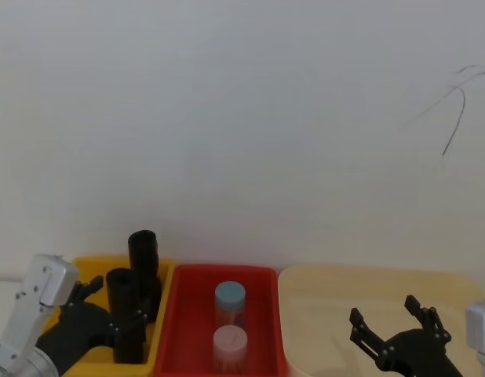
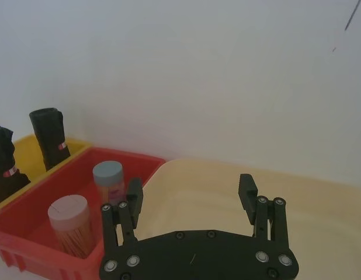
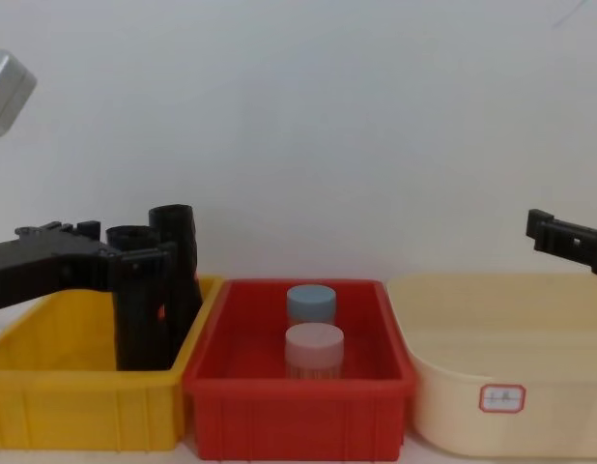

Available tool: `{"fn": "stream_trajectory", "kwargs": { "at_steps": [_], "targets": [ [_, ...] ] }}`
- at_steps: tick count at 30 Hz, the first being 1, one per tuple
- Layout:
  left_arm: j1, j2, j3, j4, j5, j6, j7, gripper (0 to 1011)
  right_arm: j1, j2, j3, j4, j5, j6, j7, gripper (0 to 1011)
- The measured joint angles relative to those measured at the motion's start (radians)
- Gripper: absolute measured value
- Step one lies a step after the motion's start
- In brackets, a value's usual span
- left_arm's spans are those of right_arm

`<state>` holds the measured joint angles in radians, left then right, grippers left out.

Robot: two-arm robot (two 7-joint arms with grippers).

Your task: Pick up the garbage bag with the one hand and transfer it to the other hand.

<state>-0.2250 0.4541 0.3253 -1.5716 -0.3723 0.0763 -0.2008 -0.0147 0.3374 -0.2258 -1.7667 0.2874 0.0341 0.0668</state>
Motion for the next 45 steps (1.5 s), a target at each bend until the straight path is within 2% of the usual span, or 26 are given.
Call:
{"fn": "stream_trajectory", "kwargs": {
  "at_steps": [14, 45],
  "targets": [
    [-0.037, -0.025, -0.001, 0.065, 0.022, 0.0, -0.004, 1002, 0.0, 0.0, 0.0, 0.0, 0.0, 0.0, 0.0, 1001],
    [-0.099, -0.075, -0.008, 0.155, 0.064, 0.022, 0.002, 1001, 0.0, 0.0, 0.0, 0.0, 0.0, 0.0, 0.0, 1001]
  ]
}}
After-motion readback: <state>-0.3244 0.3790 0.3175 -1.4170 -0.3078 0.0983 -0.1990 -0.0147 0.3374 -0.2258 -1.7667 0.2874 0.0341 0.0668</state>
